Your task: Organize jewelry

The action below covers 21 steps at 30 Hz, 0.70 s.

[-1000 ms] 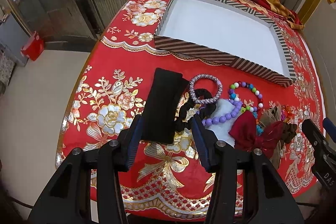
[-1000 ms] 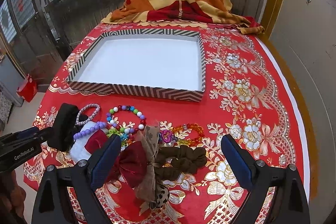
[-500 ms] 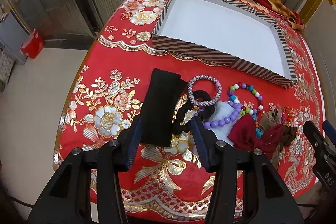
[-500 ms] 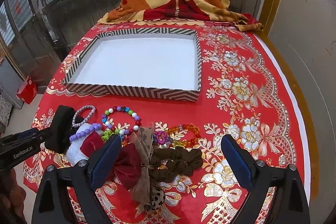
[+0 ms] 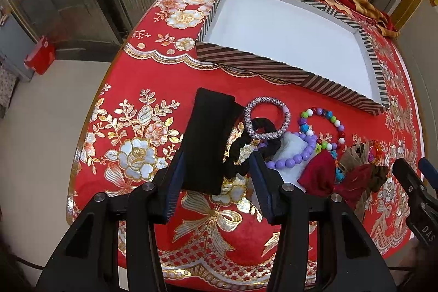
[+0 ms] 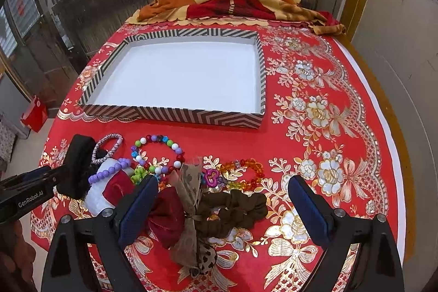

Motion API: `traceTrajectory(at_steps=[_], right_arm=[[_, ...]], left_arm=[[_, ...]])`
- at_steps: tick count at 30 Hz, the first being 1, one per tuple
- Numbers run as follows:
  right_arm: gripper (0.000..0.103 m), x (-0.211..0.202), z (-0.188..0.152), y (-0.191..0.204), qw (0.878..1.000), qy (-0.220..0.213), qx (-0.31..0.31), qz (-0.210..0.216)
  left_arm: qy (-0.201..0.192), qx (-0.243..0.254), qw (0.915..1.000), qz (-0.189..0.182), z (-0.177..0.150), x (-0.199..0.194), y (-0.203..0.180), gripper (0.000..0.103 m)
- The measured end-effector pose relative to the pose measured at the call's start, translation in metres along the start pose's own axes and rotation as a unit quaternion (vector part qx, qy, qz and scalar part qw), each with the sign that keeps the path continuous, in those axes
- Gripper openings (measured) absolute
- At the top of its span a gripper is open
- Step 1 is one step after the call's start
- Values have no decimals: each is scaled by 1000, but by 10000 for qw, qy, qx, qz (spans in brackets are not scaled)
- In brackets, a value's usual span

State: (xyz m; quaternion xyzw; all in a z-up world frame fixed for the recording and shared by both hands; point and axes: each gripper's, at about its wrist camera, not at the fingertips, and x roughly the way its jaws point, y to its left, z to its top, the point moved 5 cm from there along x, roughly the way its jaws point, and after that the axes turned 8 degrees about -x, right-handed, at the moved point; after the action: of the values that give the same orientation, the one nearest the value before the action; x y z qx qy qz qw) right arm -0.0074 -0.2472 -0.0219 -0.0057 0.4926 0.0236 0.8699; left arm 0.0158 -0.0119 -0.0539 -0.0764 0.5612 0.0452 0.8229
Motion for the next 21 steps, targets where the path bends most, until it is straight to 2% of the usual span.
traceTrajectory(at_steps=[21], right_arm=[[95, 0, 2, 4, 9995, 92, -241, -176]], left_arm=[[37, -67, 10000, -21, 0, 0, 4, 47]])
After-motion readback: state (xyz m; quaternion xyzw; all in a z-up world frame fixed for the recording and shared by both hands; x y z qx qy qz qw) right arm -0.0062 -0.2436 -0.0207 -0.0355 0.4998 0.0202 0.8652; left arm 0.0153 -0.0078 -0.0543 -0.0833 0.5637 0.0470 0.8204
